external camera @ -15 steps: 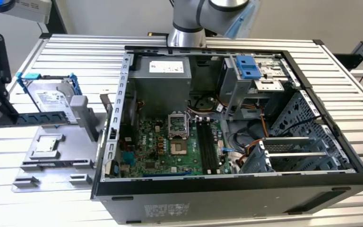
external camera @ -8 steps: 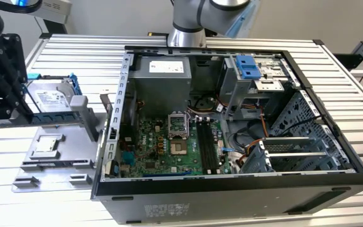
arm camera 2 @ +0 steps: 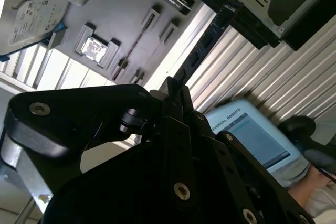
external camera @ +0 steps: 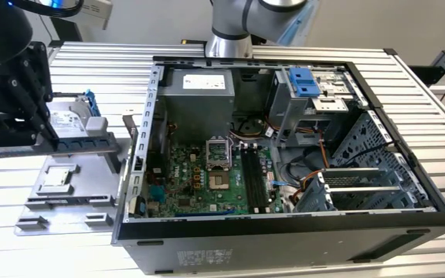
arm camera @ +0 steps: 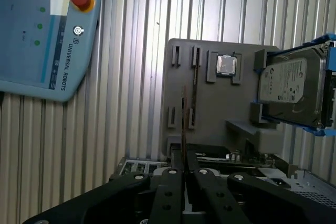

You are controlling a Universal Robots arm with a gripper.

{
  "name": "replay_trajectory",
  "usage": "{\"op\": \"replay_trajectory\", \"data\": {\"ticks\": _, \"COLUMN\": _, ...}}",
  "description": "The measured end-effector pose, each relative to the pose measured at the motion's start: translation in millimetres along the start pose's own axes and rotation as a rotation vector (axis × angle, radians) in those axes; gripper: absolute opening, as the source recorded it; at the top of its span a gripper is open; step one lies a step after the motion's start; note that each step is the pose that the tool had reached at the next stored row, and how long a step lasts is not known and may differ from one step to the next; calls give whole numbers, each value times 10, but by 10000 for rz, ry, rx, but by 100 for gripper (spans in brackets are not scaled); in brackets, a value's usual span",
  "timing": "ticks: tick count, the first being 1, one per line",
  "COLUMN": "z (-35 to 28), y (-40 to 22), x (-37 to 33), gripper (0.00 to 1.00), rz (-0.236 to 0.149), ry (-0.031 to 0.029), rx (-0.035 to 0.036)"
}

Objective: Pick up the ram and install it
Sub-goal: 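Pick up the ram and move it above insertion slot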

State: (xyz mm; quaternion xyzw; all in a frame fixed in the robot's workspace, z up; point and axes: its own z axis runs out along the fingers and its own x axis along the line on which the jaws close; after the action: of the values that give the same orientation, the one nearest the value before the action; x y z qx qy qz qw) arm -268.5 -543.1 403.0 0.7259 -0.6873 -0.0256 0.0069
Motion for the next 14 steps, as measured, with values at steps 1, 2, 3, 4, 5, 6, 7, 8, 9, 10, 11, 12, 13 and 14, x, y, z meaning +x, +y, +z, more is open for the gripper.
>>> {"op": "replay_trajectory", "data": {"ticks": 1, "z": -2, "y": -24, "x": 1, "gripper": 0, "rz": 1, "ry": 1, "rx": -1}}
{"op": "replay_trajectory", "data": {"ticks": 2, "z": -3, "y": -49, "x": 3, "gripper": 0, "rz": 0, "ry": 1, "rx": -1}}
{"op": "replay_trajectory", "data": {"ticks": 3, "z": -4, "y": -76, "x": 4, "gripper": 0, "rz": 0, "ry": 1, "rx": -1}}
{"op": "replay_trajectory", "data": {"ticks": 4, "z": -4, "y": -100, "x": 6, "gripper": 0, "rz": 1, "ry": 1, "rx": -1}}
{"op": "replay_trajectory", "data": {"ticks": 5, "z": -6, "y": -125, "x": 7, "gripper": 0, "rz": 0, "ry": 2, "rx": -2}}
{"op": "replay_trajectory", "data": {"ticks": 6, "z": -7, "y": -148, "x": 8, "gripper": 0, "rz": 0, "ry": 2, "rx": -2}}
{"op": "replay_trajectory", "data": {"ticks": 7, "z": -8, "y": -172, "x": 9, "gripper": 0, "rz": 0, "ry": 2, "rx": -2}}
{"op": "replay_trajectory", "data": {"ticks": 8, "z": -9, "y": -195, "x": 11, "gripper": 0, "rz": 0, "ry": 2, "rx": -3}}
{"op": "replay_trajectory", "data": {"ticks": 9, "z": -10, "y": -219, "x": 12, "gripper": 0, "rz": 0, "ry": 3, "rx": -3}}
{"op": "replay_trajectory", "data": {"ticks": 10, "z": -12, "y": -243, "x": 13, "gripper": 0, "rz": 1, "ry": 4, "rx": -4}}
{"op": "replay_trajectory", "data": {"ticks": 11, "z": -13, "y": -269, "x": 15, "gripper": 0, "rz": 0, "ry": 5, "rx": -4}}
{"op": "replay_trajectory", "data": {"ticks": 12, "z": -14, "y": -292, "x": 16, "gripper": 0, "rz": 1, "ry": 5, "rx": -5}}
{"op": "replay_trajectory", "data": {"ticks": 13, "z": -15, "y": -317, "x": 17, "gripper": 0, "rz": 1, "ry": 6, "rx": -5}}
{"op": "replay_trajectory", "data": {"ticks": 14, "z": -16, "y": -342, "x": 18, "gripper": 0, "rz": 1, "ry": 6, "rx": -5}}
